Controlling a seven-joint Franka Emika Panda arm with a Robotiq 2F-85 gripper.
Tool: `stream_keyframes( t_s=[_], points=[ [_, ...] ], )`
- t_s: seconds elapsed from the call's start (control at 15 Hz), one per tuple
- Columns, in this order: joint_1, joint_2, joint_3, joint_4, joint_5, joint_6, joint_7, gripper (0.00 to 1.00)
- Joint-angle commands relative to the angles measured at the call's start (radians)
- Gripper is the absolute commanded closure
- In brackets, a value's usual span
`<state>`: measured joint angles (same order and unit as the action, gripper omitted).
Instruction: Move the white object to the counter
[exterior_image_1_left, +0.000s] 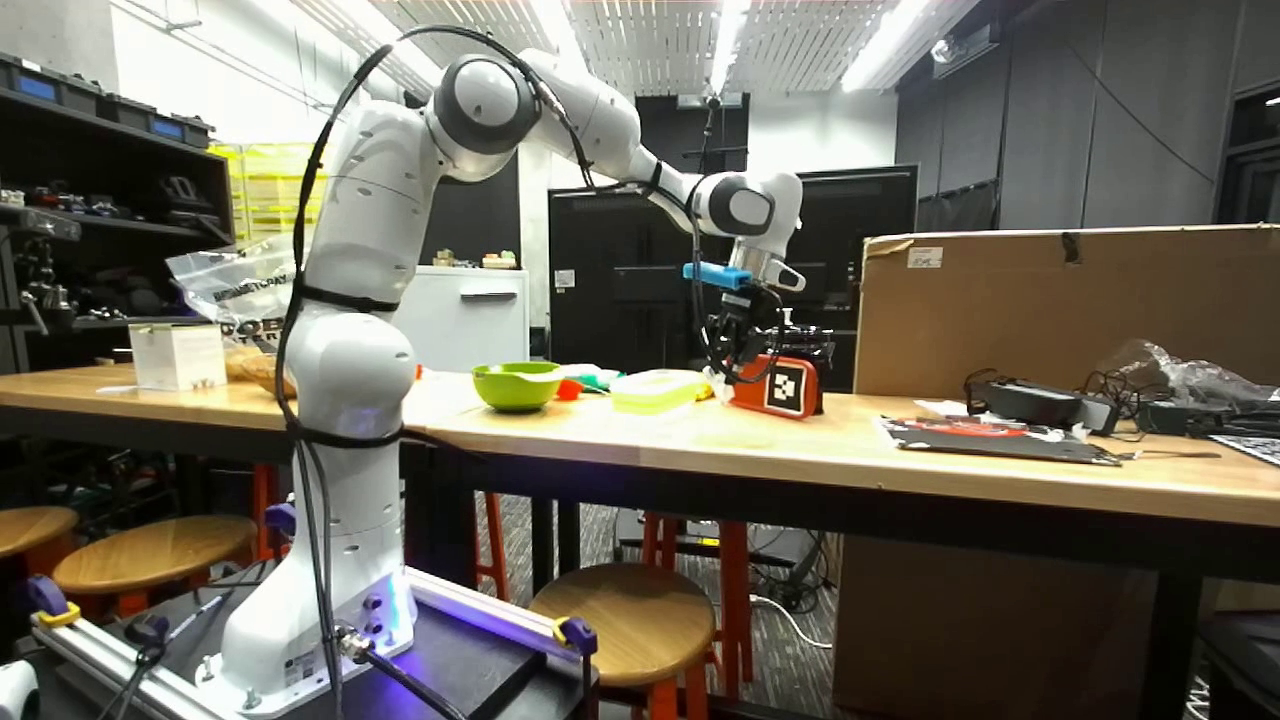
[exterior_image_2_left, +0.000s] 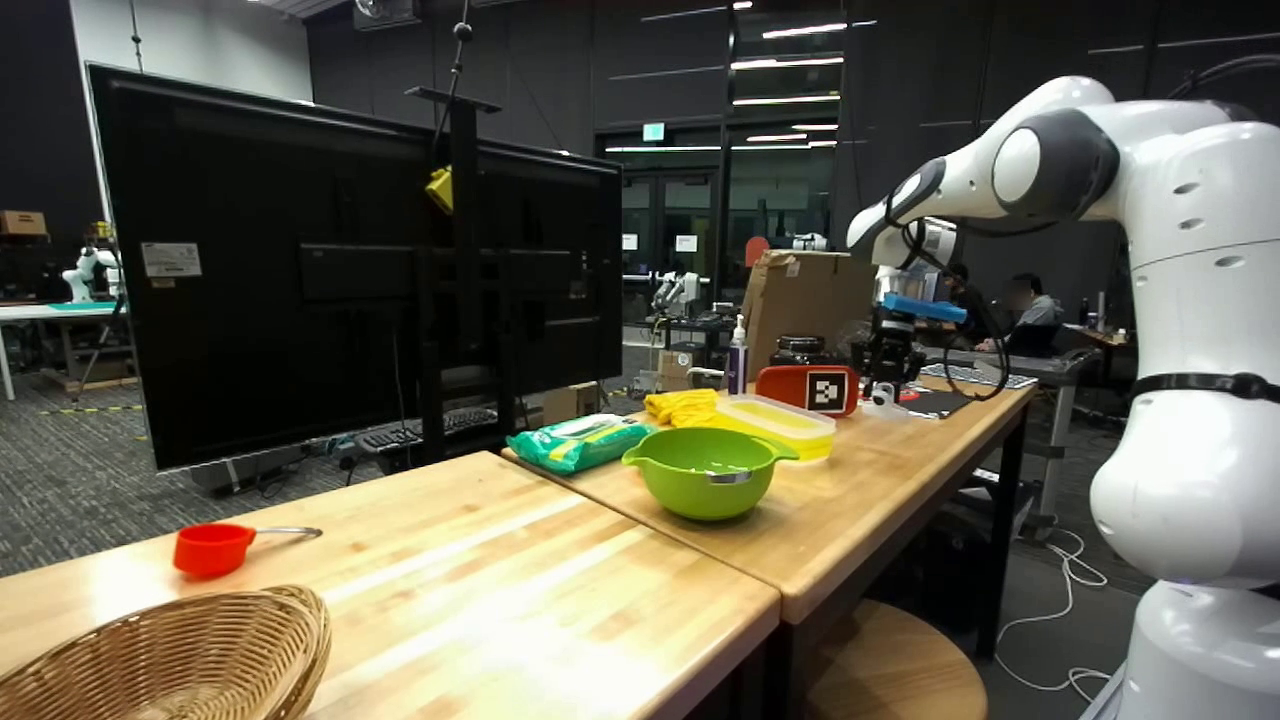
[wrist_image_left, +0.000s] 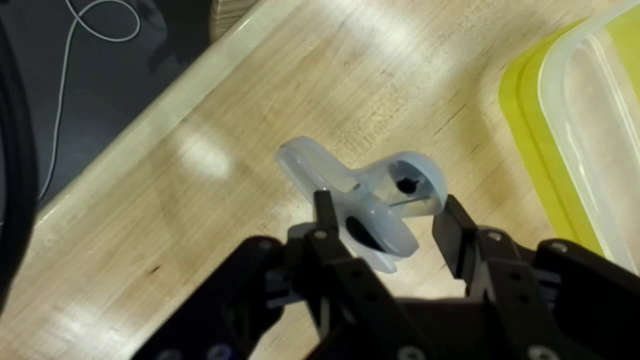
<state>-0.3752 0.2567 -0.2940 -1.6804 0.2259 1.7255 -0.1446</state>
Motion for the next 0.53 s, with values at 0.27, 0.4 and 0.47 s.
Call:
stream_keyframes(
  t_s=[0.27,0.4,0.47],
  points=[
    [-0.071,0.144,0.023,0.111,0.066,-0.05,-0.106,0.75],
    [-0.077,0.162,0.03,0.131,0.062,-0.06,-0.106,0.25],
    [-0.079,0.167,0.032,0.141,0.059,-0.067,-0.102,0.24]
  ],
)
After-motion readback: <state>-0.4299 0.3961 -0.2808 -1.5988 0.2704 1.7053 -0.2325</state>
